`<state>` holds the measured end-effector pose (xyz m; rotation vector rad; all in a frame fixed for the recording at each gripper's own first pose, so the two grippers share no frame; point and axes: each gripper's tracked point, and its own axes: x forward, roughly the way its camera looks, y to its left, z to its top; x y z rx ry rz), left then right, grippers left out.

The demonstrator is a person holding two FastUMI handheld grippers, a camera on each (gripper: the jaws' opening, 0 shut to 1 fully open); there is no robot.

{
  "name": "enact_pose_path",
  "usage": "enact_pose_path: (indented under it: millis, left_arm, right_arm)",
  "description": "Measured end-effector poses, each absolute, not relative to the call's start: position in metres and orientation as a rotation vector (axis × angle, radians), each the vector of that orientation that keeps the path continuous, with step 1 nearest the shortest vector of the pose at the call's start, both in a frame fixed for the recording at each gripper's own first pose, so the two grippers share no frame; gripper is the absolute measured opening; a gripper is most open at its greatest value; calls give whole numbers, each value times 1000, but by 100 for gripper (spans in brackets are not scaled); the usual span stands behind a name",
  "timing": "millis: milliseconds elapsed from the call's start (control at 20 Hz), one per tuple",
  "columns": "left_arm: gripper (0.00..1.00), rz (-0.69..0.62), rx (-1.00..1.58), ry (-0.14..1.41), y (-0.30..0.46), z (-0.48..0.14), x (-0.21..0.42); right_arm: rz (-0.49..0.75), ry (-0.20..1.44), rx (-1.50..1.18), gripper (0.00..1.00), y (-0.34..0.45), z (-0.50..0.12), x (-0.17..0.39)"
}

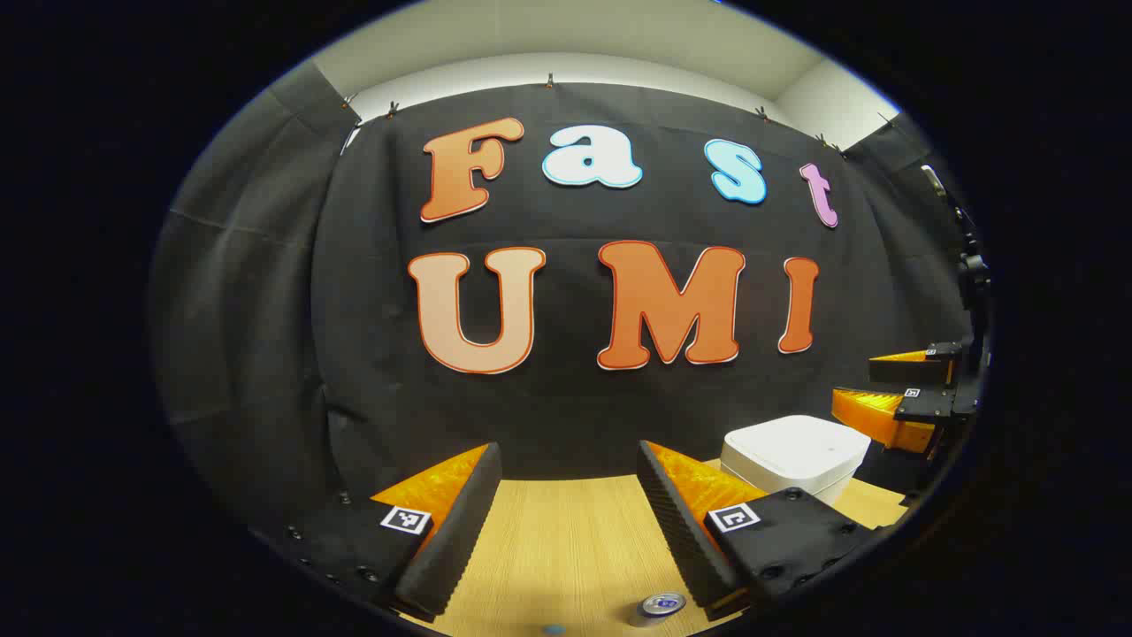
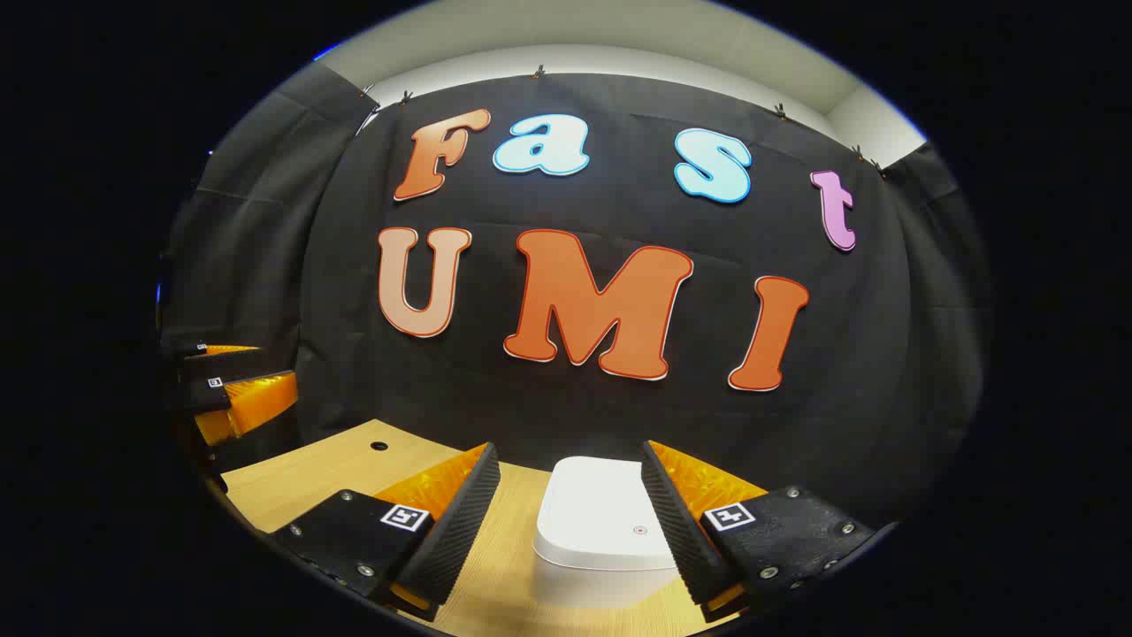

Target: Press the lid of the desktop garbage bin to open it, pick up the crumpled paper on the desktop and throw it into the bin, then pick up the pop can on the desktop and drop it into the bin, and finally close the garbage bin lid.

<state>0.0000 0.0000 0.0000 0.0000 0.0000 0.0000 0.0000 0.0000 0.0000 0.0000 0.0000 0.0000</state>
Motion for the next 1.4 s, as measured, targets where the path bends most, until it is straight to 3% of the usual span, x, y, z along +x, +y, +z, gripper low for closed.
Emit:
enact_pose_path:
  millis: [550, 900, 1000, 1050, 1400]
  left_arm:
    - [98, 2, 13, 1, -2, 0, -3]
    - [98, 5, 27, 6, -4, -1, -5]
    - [98, 9, 27, 6, -3, 0, -6]
    - [98, 11, 27, 4, -4, -1, -6]
    - [100, 28, 28, 11, -3, -3, -5]
  right_arm:
    - [-67, 33, 17, 96, -33, -9, 3]
    - [-87, 40, 17, 83, -49, -14, 7]
    - [-77, 42, 18, 74, -50, -16, 11]
    - [-68, 51, 22, 65, -49, -18, 13]
    - [-54, 131, 4, 23, -54, -51, 31]
